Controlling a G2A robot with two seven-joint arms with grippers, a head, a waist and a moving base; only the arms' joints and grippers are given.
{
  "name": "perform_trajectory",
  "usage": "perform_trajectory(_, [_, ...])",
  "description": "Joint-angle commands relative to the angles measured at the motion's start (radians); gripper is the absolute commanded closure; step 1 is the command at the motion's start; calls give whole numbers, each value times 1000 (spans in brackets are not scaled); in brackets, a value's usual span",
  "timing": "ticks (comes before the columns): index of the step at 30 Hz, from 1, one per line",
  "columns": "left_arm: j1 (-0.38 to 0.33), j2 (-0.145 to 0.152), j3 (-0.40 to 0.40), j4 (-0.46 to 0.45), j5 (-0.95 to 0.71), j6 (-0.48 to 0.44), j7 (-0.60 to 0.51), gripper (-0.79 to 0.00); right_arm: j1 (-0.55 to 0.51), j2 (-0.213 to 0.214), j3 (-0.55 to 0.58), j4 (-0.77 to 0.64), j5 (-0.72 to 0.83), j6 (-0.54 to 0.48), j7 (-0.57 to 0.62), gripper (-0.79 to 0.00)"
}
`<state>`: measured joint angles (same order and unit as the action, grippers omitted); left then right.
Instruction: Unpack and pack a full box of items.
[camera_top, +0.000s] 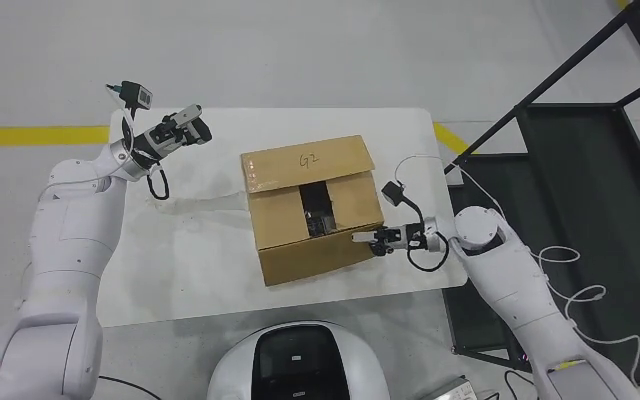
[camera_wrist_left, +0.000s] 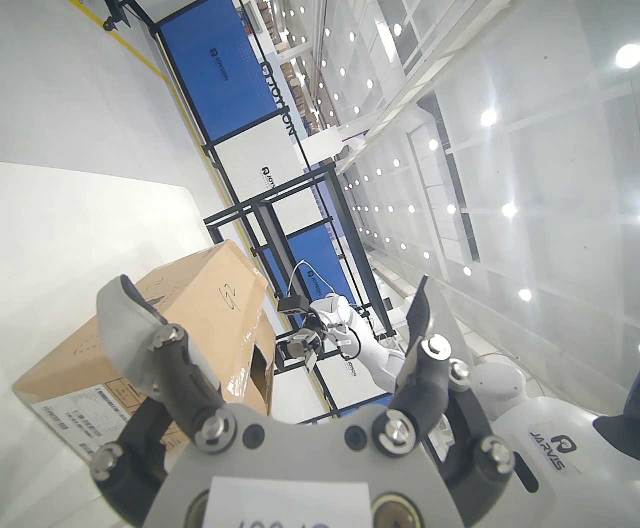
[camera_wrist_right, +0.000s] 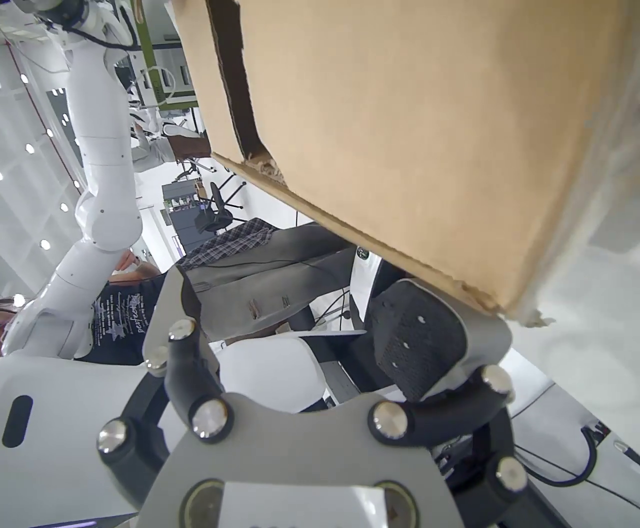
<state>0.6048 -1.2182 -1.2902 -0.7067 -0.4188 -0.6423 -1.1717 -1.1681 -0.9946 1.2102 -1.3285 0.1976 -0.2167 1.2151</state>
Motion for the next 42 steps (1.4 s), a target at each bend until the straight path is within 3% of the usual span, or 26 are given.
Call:
perform_trajectory(1, [0,0,0,0,0,0,0,-785,9,-3,-8,18,1,-13,-17,-785])
perform_trajectory(6, [0,0,0,0,0,0,0,-785,-3,4,19,3,63,-31,24,-785])
perform_trajectory(16, [0,0,0,0,0,0,0,-785,-122,47,211,-146,269,-14,191,-785])
perform_trajectory(19, [29,-1,1,-54,-32,52,10,-785,-140,51,258,-149,357,-21,182,-785])
perform_trajectory(30, [117,14,18,-177,-193,290,-296,-785,-129,50,302,-97,434,-63,99,-785])
perform_trajectory(35, [170,25,28,-218,-198,333,-339,-785,-129,50,302,-97,434,-63,99,-785])
perform_trajectory(42, [172,26,29,-221,-200,334,-341,-785,-129,50,302,-97,434,-63,99,-785])
